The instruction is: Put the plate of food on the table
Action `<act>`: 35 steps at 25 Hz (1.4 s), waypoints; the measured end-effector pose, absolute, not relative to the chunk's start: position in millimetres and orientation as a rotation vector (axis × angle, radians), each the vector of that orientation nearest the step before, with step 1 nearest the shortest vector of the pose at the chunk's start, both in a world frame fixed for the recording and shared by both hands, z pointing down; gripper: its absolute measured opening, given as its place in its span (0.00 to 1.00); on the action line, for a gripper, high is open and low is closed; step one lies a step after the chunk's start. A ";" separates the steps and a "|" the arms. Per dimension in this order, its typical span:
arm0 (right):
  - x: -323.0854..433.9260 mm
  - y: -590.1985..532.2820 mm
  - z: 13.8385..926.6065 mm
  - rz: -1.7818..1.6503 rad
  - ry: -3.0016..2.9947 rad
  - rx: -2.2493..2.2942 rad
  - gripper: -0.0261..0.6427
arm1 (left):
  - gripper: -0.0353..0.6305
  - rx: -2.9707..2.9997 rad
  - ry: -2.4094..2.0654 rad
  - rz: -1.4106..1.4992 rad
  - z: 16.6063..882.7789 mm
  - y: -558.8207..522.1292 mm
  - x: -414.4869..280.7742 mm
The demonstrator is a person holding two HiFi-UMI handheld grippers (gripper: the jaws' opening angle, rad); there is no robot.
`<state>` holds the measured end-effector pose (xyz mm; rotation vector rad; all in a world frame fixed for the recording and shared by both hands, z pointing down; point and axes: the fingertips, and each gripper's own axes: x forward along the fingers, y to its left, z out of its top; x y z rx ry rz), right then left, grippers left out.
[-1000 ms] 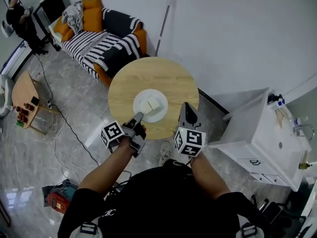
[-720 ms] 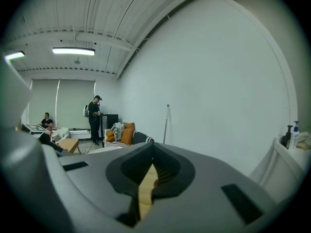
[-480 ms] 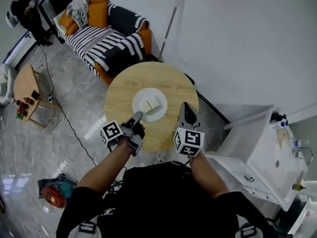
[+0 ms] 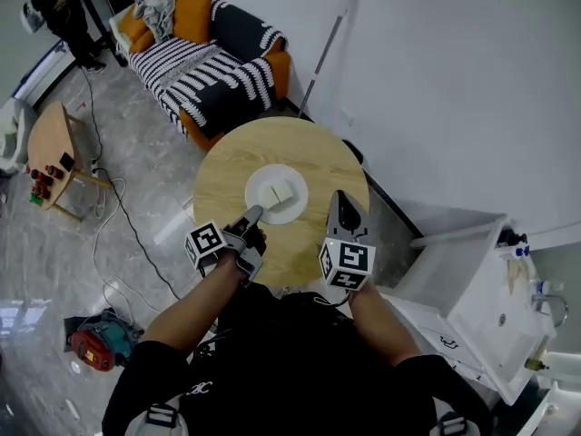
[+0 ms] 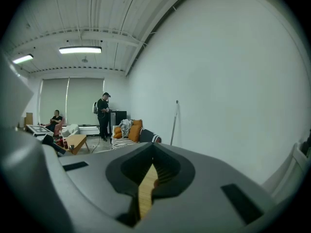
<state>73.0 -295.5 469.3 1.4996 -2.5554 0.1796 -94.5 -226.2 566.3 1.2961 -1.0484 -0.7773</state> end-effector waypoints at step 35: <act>56.5 -265.6 494.9 0.211 -2.314 1.674 0.05 | 0.09 1.303 -0.852 -0.642 659.9 -269.1 -125.1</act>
